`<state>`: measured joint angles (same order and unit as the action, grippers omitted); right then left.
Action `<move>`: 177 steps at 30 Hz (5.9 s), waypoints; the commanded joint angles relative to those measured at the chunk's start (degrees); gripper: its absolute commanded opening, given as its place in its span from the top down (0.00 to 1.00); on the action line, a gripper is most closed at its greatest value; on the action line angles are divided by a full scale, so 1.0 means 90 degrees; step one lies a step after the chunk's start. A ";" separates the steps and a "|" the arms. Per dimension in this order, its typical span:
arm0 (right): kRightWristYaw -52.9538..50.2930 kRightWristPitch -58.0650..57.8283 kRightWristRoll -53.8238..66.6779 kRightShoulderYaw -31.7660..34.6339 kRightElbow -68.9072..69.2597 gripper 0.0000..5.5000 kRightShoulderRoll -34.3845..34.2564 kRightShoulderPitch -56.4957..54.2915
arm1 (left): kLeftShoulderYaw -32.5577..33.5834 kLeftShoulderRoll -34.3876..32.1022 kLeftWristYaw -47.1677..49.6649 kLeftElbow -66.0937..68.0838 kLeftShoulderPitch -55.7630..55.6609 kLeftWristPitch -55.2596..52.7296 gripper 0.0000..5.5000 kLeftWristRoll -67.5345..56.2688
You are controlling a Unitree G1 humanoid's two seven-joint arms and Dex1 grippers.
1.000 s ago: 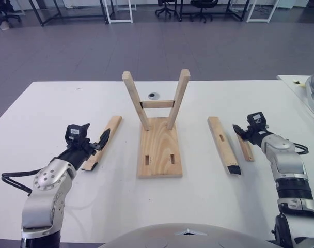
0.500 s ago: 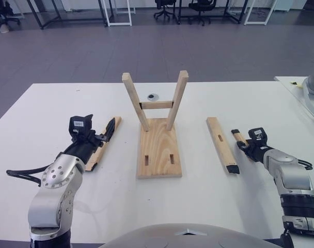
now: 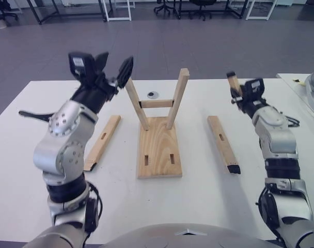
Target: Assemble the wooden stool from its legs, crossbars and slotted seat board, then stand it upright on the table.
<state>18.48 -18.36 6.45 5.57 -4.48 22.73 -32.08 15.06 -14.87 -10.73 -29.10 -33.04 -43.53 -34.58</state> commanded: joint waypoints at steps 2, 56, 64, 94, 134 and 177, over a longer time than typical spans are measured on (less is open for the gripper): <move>0.0536 0.0382 0.0109 -0.0724 0.1125 0.76 -0.0303 -0.0511 | 0.0130 0.0070 -0.0170 0.1002 -0.1015 -0.0023 0.30 -0.0583; 0.1687 0.0356 0.0703 -0.0801 0.1928 0.41 -0.0028 -0.0218 | 0.2310 -0.1620 0.0540 -0.0884 0.2345 -0.0155 0.93 -0.4527; 0.0589 0.1218 -0.0043 -0.0459 0.0109 0.41 -0.0301 0.0460 | 0.2526 -0.2017 -0.2157 0.1677 0.4222 0.1604 0.93 -0.2009; 0.0185 0.2274 -0.0587 -0.0611 -0.1764 0.41 -0.0593 0.1048 | 0.1065 -0.1020 -0.2627 0.3739 0.3516 0.3489 0.93 -0.0050; 0.0080 0.2458 -0.0937 -0.0852 -0.1984 0.41 -0.0664 0.1008 | -0.0255 -0.0936 -0.2000 0.4167 0.3827 0.3054 0.93 0.1051; -0.0109 0.2732 -0.1233 -0.1055 -0.2481 0.41 -0.0890 0.0968 | -0.0165 -0.1553 -0.1024 0.1708 0.4777 0.0953 0.31 0.1233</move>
<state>17.86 6.07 -4.35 -3.59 -27.44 15.05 -23.96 14.04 -27.95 -21.07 -12.25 9.20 -30.95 -23.51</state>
